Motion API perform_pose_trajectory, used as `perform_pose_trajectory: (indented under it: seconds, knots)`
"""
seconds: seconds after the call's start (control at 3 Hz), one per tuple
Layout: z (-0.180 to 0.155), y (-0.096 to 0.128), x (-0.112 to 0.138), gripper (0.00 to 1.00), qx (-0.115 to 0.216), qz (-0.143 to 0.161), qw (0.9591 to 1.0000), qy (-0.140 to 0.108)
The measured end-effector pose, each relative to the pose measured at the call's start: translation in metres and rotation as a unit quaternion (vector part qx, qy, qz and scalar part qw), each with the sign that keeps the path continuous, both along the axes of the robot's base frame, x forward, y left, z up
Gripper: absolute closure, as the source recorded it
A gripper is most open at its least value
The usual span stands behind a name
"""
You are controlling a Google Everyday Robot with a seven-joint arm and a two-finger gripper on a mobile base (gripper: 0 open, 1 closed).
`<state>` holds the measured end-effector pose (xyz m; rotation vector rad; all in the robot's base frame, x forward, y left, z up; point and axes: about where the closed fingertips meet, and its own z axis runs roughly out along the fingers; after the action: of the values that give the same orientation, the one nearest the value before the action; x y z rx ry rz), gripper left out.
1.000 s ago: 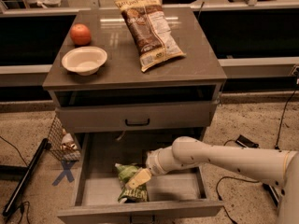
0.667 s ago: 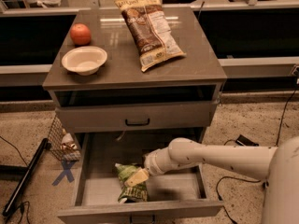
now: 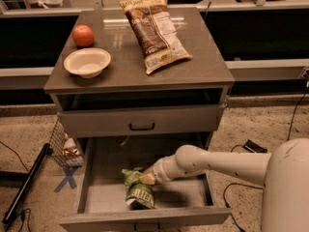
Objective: Pick green jalapeno chip bag from middle drawer and place on counter
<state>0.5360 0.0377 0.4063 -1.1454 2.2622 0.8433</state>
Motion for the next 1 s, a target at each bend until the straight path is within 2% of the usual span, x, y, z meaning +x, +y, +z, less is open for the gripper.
perform_pose_trajectory:
  seconds: [0.33,0.67,1.0]
  knots:
    - [0.032,-0.002,-0.008,0.93,0.019,0.006,0.9986,-0.048]
    - [0.111,-0.001,-0.049,1.00,0.073,0.055,0.9870,-0.132]
    - [0.181,0.000,-0.085,1.00,0.129,0.110,0.9673,-0.189]
